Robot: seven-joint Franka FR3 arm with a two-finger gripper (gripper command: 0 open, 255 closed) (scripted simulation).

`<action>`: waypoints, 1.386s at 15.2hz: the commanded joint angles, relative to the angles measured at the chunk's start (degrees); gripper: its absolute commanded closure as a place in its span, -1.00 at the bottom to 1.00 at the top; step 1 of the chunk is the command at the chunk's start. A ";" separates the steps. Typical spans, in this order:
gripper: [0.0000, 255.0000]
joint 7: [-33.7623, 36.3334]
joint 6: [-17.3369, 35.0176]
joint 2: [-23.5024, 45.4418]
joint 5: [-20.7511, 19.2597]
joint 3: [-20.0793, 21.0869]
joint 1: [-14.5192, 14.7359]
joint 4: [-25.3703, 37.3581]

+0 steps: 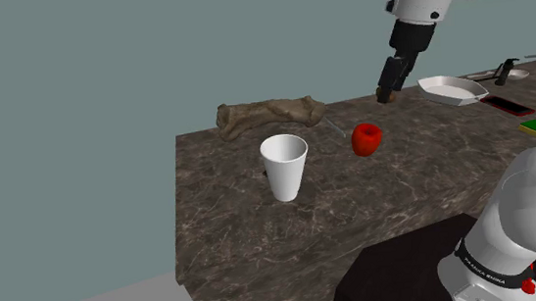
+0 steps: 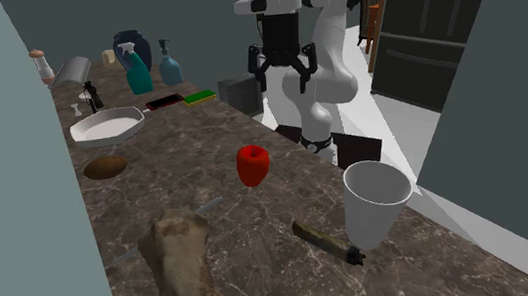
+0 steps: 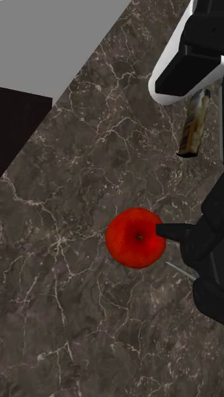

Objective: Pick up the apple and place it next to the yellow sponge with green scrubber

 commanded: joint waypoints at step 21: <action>-1.00 -0.28 24.63 9.99 -9.31 -1.65 -4.20 -13.42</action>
